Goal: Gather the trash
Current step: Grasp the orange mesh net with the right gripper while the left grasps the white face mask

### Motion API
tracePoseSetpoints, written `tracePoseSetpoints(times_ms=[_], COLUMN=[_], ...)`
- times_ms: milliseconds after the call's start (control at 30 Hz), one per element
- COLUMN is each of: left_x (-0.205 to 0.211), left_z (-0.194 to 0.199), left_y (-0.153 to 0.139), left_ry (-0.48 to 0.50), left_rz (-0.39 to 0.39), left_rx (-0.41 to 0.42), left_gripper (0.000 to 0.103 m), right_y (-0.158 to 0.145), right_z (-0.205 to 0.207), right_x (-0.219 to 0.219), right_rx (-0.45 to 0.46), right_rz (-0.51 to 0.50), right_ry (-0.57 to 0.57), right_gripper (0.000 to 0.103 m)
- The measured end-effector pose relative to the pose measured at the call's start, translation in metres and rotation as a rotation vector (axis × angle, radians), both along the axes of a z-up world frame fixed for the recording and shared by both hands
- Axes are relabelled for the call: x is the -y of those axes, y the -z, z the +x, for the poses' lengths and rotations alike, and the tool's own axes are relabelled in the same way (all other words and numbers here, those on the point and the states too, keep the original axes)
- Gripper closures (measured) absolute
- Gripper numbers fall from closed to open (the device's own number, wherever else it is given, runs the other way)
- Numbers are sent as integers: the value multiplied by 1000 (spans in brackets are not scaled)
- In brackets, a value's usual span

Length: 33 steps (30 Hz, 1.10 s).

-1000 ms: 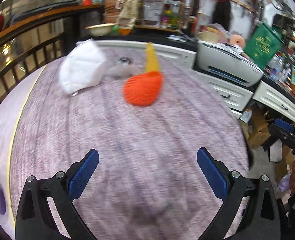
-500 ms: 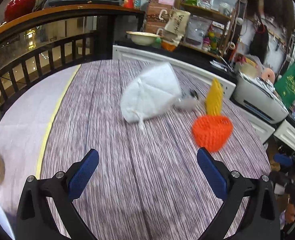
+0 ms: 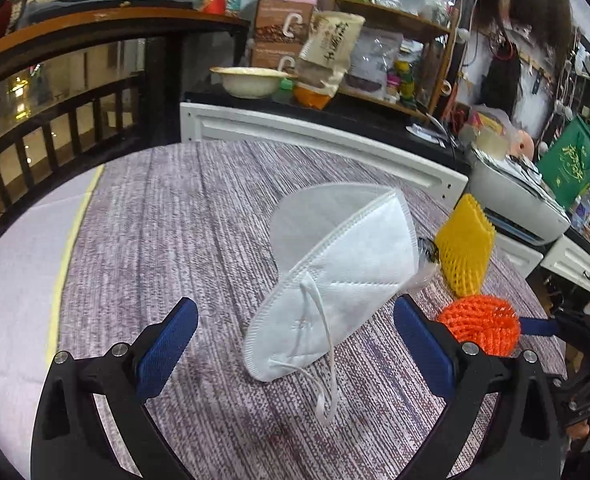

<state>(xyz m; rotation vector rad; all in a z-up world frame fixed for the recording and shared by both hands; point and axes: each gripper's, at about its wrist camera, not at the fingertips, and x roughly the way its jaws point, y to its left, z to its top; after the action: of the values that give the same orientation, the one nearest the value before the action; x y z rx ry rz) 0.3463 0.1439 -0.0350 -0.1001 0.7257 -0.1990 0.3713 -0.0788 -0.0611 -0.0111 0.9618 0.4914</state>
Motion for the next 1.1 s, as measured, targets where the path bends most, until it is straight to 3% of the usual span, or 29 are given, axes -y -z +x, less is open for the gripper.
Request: tracePoseSetpoints(times_ms=[67, 100, 167, 233, 267, 333, 767, 1100], left_x=[6, 10, 18, 25, 28, 34, 53, 78], left_z=[-2, -3, -11, -16, -21, -32, -107, -148], left_y=[4, 6, 8, 9, 8, 5, -33, -40], left_ry=[29, 39, 53, 59, 61, 58, -40, -32], left_rz=[-4, 4, 24, 41, 48, 50, -8, -65], left_rx=[-7, -9, -11, -13, -3, 14, 113, 134], left_gripper=[29, 34, 67, 88, 94, 99, 100, 100], right_y=[6, 8, 10, 10, 9, 6, -25, -38], right_z=[8, 9, 8, 5, 2, -5, -76, -127], right_x=[-6, -8, -11, -11, -11, -9, 29, 63], right_rx=[-27, -36, -40, -40, -37, -32, 75, 166], right_rz=[0, 0, 9, 23, 27, 39, 81, 59], right_ry=[-9, -15, -23, -30, -33, -42, -65, -57], right_gripper=[34, 38, 62, 76, 78, 80, 81, 81])
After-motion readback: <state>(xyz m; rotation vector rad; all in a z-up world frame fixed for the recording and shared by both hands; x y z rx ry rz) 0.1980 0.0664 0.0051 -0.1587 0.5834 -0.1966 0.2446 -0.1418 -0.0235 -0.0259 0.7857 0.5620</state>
